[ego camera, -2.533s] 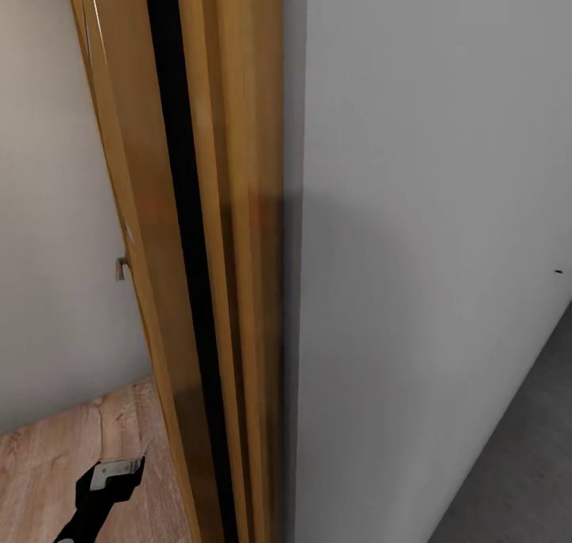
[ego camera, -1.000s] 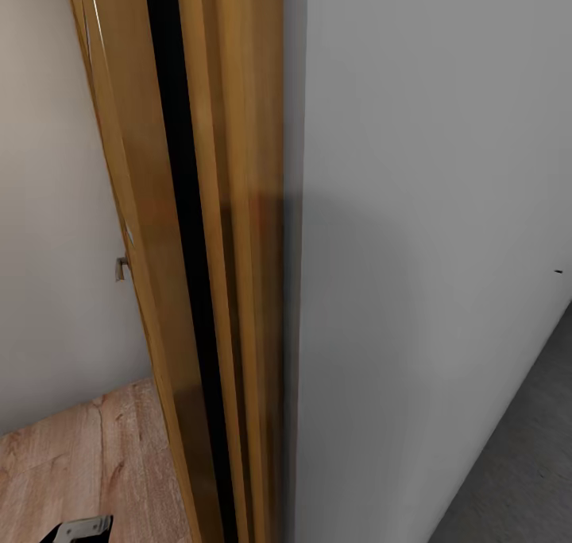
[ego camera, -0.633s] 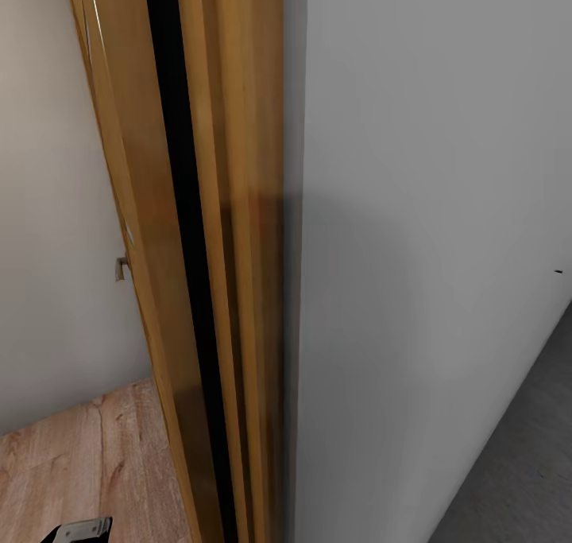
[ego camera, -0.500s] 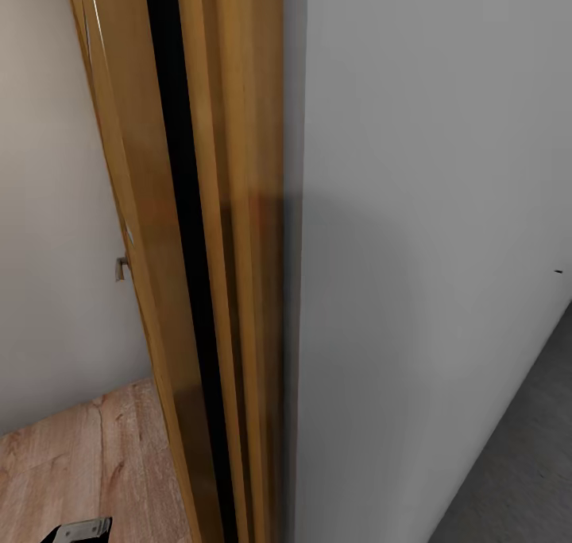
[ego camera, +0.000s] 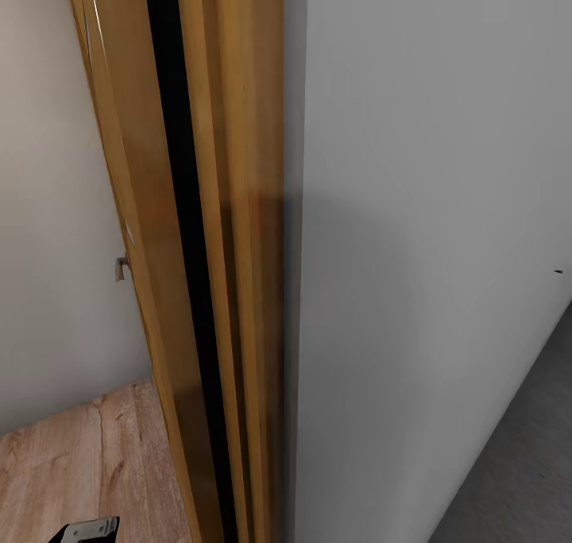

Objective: Move the two storage containers from the living room to the garage. In the garage, place one container on the floor and stack the other container on top of it (either order is fine).

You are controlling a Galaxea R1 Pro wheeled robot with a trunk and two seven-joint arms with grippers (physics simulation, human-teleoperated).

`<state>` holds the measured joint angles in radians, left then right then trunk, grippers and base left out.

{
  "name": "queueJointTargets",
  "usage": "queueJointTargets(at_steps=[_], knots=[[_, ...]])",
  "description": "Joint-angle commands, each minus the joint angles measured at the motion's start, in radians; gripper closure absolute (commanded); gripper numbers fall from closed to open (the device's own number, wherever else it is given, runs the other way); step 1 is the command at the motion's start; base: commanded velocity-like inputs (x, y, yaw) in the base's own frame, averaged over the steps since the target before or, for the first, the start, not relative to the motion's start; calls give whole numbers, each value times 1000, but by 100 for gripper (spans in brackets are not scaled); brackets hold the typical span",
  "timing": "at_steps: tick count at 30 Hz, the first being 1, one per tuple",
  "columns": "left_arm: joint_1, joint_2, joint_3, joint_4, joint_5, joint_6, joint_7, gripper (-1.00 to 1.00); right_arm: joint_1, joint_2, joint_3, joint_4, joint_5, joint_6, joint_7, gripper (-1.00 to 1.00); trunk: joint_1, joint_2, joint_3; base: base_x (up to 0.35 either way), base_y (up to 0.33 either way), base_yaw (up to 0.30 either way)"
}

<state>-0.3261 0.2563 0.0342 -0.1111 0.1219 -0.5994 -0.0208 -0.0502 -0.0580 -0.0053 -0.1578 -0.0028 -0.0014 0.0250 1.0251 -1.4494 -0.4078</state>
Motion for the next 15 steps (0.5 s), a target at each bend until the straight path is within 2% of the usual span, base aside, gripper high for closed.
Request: queueJointTargets(at_steps=[1, 15], knots=[[-1, 0, 3, 1, 2, -3, -2, -100, 0, 0, -1, 0, 0, 0, 3, -100, 0, -1, -1, 0, 0, 0], [-1, 0, 3, 1, 2, -3, -2, -100, 0, 0, -1, 0, 0, 0, 3, -100, 0, -1, -1, 0, 0, 0]])
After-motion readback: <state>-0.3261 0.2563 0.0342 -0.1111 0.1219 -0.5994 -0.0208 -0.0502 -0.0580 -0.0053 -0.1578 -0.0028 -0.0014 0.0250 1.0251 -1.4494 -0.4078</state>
